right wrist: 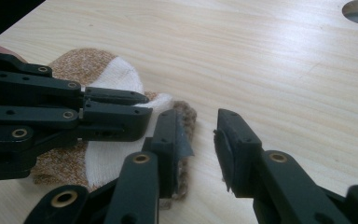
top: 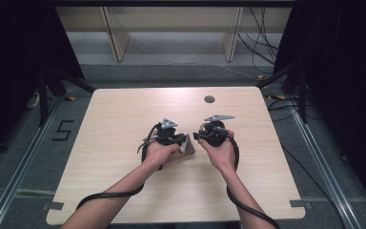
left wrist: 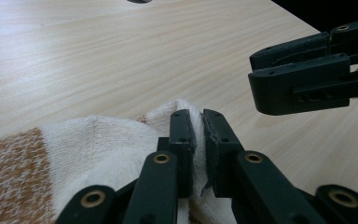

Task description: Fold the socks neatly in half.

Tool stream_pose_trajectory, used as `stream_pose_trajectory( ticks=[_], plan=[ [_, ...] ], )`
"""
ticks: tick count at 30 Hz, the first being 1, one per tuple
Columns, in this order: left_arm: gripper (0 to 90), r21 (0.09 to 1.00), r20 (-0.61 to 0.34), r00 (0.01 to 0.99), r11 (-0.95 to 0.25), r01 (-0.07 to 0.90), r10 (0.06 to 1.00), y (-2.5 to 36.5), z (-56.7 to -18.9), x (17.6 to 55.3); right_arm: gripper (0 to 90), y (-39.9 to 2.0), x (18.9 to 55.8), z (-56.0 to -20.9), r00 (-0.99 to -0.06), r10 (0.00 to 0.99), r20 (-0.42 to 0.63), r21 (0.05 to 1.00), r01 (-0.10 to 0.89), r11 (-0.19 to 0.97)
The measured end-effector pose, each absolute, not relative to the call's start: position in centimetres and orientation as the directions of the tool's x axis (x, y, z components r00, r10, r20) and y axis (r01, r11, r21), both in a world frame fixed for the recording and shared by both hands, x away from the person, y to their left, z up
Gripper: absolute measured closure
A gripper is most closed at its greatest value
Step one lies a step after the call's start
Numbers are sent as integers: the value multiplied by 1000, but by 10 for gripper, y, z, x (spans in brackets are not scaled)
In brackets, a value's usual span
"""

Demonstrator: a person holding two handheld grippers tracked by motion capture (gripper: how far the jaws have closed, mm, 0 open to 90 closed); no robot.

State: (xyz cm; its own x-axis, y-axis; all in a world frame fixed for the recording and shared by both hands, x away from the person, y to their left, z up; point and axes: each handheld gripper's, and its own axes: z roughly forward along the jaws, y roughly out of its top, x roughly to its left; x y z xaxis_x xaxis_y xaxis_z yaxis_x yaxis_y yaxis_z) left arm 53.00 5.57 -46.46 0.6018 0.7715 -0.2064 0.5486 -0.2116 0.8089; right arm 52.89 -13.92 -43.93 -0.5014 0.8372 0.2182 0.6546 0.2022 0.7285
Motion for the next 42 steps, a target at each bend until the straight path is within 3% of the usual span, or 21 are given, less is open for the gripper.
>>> stream_pose_trajectory(
  ticks=[11,13,17,31,42],
  plan=[
    [636,810,-248,611,-184,556,752,58,-457,529,651,-141,533,-439,-527,831,179,752,618,230],
    [610,813,-255,612,-177,555,749,58,-457,529,648,-138,529,-438,-469,850,240,716,677,172],
    [561,819,-256,609,-166,549,751,57,-455,527,643,-141,532,-440,-501,840,208,738,644,202],
    [554,789,-272,622,-199,581,735,58,-469,527,645,-141,532,-437,-486,848,210,732,653,193],
    [571,784,-277,615,-197,589,739,52,-475,524,710,-127,540,-431,-523,810,264,683,695,226]
  ],
)
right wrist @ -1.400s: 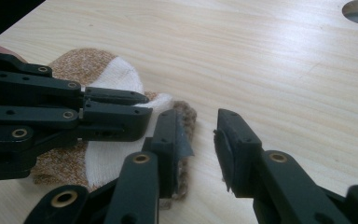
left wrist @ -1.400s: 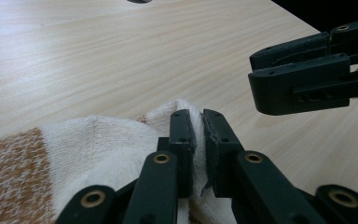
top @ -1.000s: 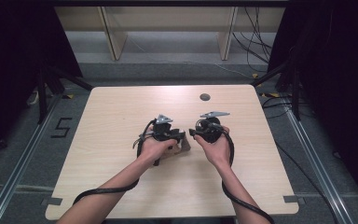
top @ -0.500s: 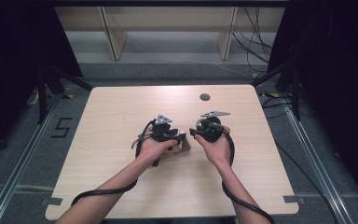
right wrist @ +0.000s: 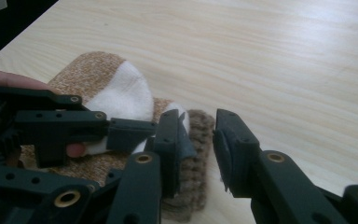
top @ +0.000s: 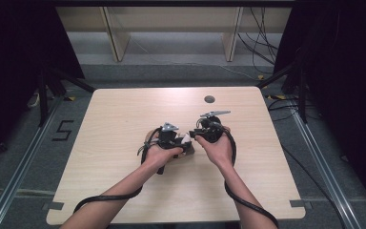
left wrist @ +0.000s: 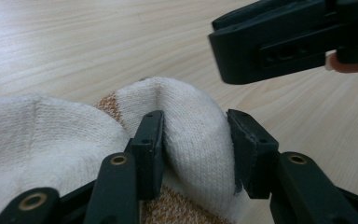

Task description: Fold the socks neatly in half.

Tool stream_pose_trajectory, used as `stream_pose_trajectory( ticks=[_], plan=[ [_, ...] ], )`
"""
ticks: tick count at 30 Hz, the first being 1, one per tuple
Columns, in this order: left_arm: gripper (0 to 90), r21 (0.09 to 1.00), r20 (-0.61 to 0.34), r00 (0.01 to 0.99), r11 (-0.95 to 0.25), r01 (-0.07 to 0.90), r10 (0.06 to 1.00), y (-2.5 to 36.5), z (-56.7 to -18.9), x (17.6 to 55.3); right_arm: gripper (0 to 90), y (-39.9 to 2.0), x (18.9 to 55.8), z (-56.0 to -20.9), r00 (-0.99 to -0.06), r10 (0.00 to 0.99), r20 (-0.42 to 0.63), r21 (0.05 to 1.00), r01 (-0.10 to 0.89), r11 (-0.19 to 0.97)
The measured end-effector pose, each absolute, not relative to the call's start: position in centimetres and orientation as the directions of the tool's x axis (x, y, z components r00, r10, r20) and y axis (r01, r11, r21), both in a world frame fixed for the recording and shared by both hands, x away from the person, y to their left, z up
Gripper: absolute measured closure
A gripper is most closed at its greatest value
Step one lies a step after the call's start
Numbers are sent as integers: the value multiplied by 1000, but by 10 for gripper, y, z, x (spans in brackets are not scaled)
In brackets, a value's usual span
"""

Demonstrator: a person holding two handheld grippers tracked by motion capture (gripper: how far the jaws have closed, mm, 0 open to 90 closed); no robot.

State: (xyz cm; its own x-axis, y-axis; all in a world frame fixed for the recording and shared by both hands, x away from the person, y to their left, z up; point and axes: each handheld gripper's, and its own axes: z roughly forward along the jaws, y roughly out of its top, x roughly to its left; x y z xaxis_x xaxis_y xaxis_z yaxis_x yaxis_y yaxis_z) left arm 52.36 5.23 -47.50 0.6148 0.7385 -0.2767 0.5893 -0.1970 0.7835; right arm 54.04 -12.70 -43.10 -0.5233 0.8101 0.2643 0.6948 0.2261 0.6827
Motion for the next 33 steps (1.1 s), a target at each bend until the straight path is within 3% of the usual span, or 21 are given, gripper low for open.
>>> stream_pose_trajectory(
  ticks=[4,11,13,17,26,33],
  plan=[
    [570,782,-261,625,-219,584,736,54,-476,522,714,-119,548,-434,-501,814,295,628,743,230],
    [557,783,-270,635,-219,583,724,56,-476,522,836,-117,561,-442,-566,763,312,615,733,292],
    [547,785,-272,643,-222,579,715,57,-475,522,851,-115,560,-441,-532,778,334,585,764,272],
    [533,798,-272,648,-209,565,711,58,-471,520,862,-119,564,-446,-559,778,287,596,740,312],
    [525,796,-266,661,-227,561,701,62,-469,518,867,-119,564,-451,-559,784,270,590,739,324],
    [527,826,-276,650,-171,537,708,67,-458,518,867,-120,563,-454,-555,785,274,583,746,324]
  ],
)
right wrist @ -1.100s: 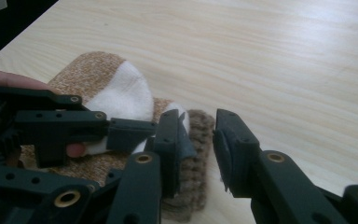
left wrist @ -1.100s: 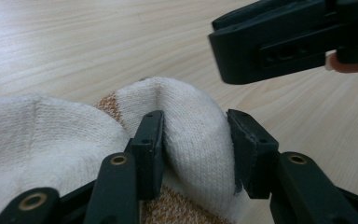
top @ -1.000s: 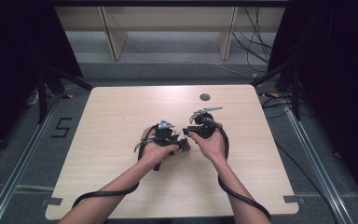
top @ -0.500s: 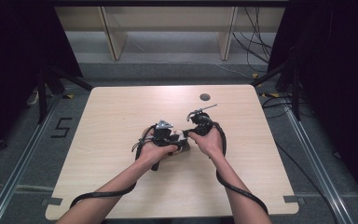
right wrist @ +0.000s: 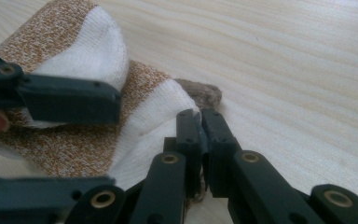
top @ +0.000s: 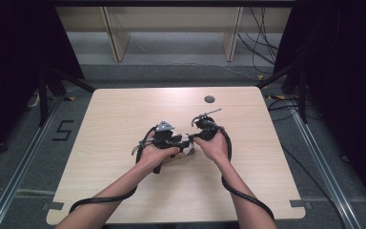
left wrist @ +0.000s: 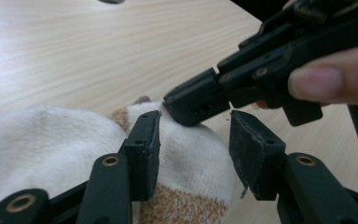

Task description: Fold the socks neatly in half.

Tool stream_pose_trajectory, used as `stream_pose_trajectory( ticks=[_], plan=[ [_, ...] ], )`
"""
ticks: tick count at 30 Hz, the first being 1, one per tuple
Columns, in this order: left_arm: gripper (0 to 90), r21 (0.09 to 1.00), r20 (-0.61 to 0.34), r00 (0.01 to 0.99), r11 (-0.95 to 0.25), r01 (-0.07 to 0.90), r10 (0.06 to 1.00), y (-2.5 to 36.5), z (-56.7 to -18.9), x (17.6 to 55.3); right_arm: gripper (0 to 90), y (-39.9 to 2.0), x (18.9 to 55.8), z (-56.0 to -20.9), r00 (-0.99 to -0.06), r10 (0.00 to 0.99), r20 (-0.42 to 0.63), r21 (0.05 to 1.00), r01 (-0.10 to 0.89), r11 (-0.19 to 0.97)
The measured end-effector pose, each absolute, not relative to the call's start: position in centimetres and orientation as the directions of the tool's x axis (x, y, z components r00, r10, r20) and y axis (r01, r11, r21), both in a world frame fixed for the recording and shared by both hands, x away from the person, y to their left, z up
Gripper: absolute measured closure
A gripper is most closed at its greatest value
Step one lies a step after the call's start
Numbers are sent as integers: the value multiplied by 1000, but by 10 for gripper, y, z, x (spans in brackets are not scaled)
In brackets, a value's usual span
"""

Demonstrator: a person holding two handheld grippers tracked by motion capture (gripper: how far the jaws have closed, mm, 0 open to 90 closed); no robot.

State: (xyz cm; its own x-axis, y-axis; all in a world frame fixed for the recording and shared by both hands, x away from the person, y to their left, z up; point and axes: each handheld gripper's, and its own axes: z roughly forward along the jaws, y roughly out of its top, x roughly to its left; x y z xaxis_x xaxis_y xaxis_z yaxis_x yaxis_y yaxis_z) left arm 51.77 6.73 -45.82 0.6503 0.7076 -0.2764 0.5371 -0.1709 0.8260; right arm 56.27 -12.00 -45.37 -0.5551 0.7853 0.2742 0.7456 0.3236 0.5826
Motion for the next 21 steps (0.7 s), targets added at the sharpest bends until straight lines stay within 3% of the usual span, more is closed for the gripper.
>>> stream_pose_trajectory(
  ticks=[10,21],
  plan=[
    [495,864,-247,658,-146,482,711,87,-430,512,867,-120,563,-454,-553,792,258,589,740,325],
    [412,808,-61,695,-373,456,716,115,-442,501,867,-120,562,-455,-545,795,267,591,744,312]
  ],
)
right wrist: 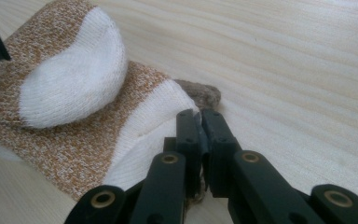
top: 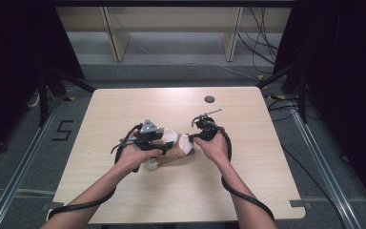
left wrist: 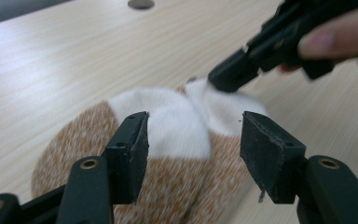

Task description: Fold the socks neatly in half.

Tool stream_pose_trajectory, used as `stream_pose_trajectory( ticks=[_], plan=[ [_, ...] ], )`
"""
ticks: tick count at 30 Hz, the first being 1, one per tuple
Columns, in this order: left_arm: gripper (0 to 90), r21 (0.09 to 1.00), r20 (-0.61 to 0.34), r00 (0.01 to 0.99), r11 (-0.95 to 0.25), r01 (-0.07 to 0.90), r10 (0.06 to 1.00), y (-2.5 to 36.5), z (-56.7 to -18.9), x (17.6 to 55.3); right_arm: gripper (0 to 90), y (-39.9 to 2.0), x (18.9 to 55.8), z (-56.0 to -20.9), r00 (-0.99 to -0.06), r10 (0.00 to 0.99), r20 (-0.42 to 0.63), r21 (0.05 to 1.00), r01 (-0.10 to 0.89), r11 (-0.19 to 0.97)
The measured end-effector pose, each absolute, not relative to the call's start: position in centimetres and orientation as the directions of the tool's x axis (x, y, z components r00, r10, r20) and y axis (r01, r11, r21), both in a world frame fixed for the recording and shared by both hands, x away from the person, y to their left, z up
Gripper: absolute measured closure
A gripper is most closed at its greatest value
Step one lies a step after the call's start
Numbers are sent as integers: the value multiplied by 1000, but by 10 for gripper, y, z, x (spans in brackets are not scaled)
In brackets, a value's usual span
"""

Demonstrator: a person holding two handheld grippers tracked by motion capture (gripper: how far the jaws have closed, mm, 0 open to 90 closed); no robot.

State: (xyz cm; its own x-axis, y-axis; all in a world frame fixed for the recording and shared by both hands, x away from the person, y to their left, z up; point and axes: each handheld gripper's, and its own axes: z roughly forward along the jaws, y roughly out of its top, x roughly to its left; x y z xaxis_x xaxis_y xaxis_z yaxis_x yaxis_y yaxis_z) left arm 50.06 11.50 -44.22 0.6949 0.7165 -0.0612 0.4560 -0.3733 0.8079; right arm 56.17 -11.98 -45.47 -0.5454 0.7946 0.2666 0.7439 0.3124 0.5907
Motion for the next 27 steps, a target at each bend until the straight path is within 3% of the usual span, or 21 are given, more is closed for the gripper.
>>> stream_pose_trajectory(
  ticks=[4,12,16,22,24,27],
  plan=[
    [438,794,-70,691,-379,475,719,114,-453,504,866,-120,561,-454,-552,794,256,594,738,322],
    [658,768,-88,695,-395,504,714,113,-457,510,866,-120,560,-454,-542,797,266,584,749,314],
    [612,773,-69,709,-411,483,702,112,-455,508,866,-120,561,-455,-548,795,261,590,742,318],
    [415,776,-17,709,-438,454,705,113,-453,508,866,-120,560,-454,-548,795,261,587,744,320],
    [426,777,-20,700,-430,461,714,112,-457,508,866,-120,560,-454,-549,794,260,589,742,320],
    [554,764,-33,708,-438,473,706,113,-460,510,866,-120,560,-454,-542,797,266,584,748,314]
  ],
)
